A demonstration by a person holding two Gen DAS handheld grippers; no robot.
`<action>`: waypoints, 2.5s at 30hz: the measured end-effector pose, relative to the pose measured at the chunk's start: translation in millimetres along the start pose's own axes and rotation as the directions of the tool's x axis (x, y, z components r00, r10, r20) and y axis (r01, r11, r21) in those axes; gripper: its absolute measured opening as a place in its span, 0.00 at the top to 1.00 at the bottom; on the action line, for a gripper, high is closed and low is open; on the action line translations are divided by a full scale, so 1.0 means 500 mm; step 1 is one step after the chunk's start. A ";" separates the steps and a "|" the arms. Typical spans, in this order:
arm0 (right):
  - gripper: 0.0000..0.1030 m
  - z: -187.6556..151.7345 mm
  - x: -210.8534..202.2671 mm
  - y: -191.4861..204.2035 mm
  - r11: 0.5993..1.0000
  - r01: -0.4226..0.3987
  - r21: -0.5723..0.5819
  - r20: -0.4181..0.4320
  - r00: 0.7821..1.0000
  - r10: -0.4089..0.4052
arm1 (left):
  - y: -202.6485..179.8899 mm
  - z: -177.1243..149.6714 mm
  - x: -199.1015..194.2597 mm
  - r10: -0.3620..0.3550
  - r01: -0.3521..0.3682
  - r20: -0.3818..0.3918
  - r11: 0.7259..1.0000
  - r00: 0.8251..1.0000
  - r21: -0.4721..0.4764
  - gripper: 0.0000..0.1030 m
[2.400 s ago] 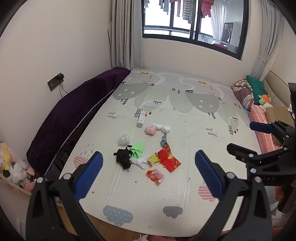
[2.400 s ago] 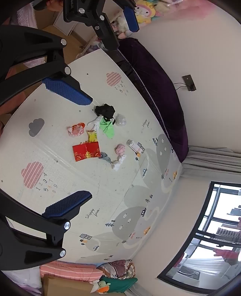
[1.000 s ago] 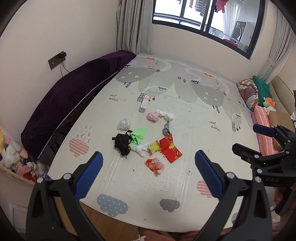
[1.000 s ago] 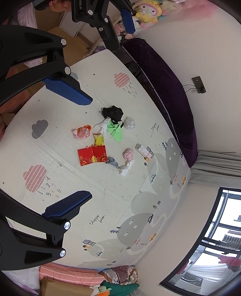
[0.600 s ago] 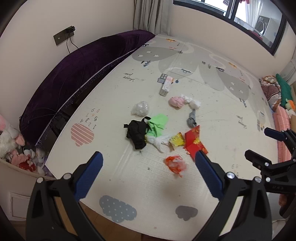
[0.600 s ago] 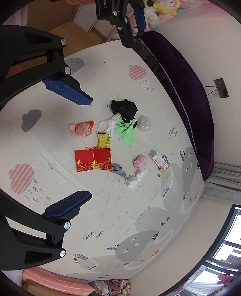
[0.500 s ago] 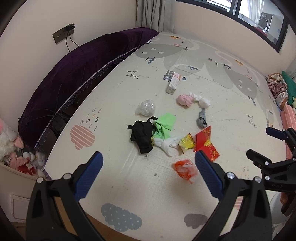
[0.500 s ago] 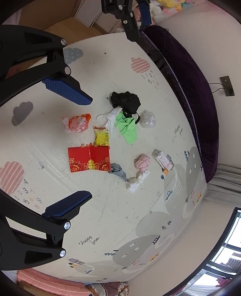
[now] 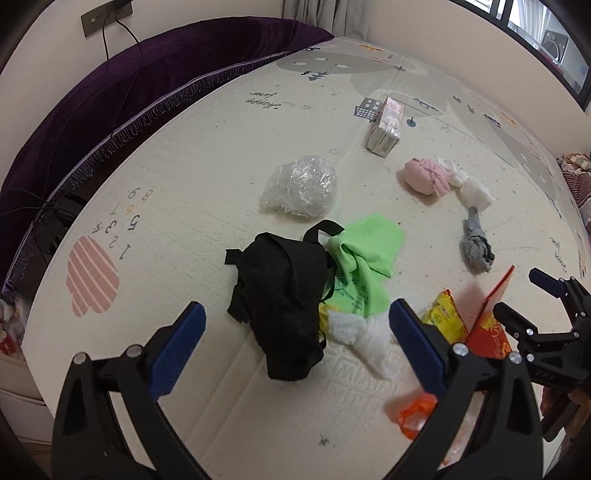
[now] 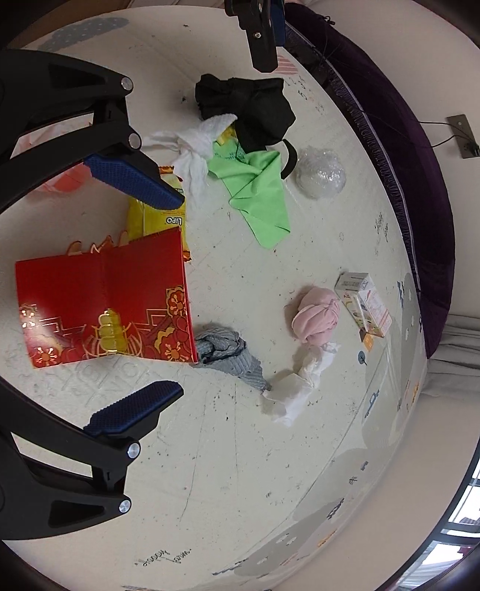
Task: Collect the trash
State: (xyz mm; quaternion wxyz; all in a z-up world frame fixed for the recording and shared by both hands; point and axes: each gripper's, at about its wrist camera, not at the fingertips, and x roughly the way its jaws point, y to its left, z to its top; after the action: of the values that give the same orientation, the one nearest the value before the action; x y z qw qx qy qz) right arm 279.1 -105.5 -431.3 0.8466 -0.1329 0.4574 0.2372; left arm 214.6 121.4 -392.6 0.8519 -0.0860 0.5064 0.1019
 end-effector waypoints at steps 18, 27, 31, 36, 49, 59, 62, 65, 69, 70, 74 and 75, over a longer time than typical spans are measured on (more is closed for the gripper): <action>0.10 -0.033 0.113 0.002 0.991 0.003 -0.133 -0.081 0.997 -0.014 | -0.001 -0.027 0.137 -0.015 0.015 -0.029 1.000 0.999 -0.017 0.04; 0.09 -0.025 0.139 -0.012 0.994 -0.055 -0.089 -0.147 0.988 0.042 | -0.002 -0.022 0.147 -0.032 0.032 -0.025 0.999 0.999 -0.018 0.05; 0.09 -0.026 0.140 -0.011 0.996 -0.055 -0.076 -0.162 0.986 0.042 | -0.007 -0.028 0.149 -0.024 0.024 -0.025 1.000 0.999 0.002 0.05; 0.16 -0.038 0.134 0.006 0.993 -0.045 -0.111 -0.167 0.986 0.027 | -0.002 -0.037 0.152 -0.020 0.020 -0.032 1.000 0.999 0.002 0.33; 0.17 -0.022 0.043 0.002 0.998 -0.031 -0.048 -0.098 0.995 0.027 | 0.014 -0.032 0.098 -0.040 0.039 -0.039 0.999 0.998 -0.033 0.50; 0.61 0.040 -0.137 -0.003 0.998 -0.048 0.045 -0.031 0.998 0.049 | -0.005 -0.015 -0.113 -0.054 0.054 -0.008 0.999 0.999 0.003 0.50; 0.72 0.060 -0.198 -0.013 0.989 -0.100 0.109 -0.037 0.994 0.105 | -0.021 -0.003 -0.192 -0.068 0.067 0.014 0.997 0.998 0.024 0.50; 0.72 0.068 -0.261 -0.009 0.991 -0.084 0.104 -0.021 0.996 0.087 | -0.030 0.002 -0.260 -0.090 0.089 0.029 0.995 0.996 0.038 0.50; 0.72 0.065 -0.315 0.003 0.992 -0.083 0.095 -0.012 0.996 0.084 | -0.041 0.003 -0.321 -0.115 0.112 0.049 0.992 0.992 0.062 0.50; 0.72 0.061 -0.322 0.006 0.992 -0.082 0.095 -0.011 0.996 0.084 | -0.043 -0.001 -0.331 -0.118 0.115 0.054 0.991 0.992 0.070 0.50; 0.50 0.031 -0.301 0.011 0.991 -0.084 0.109 -0.037 0.995 0.088 | -0.042 -0.014 -0.330 -0.135 0.130 0.052 0.988 0.989 0.086 0.50; 0.48 0.020 -0.287 0.015 0.991 -0.079 0.104 -0.043 0.996 0.084 | -0.038 -0.020 -0.323 -0.137 0.133 0.049 0.988 0.989 0.083 0.50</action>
State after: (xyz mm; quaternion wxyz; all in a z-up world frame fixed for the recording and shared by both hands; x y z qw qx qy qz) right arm 215.1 -134.7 -305.5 0.8310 -0.0761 0.4939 0.2445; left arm 135.7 86.4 -254.3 0.8731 -0.0834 0.4797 0.0262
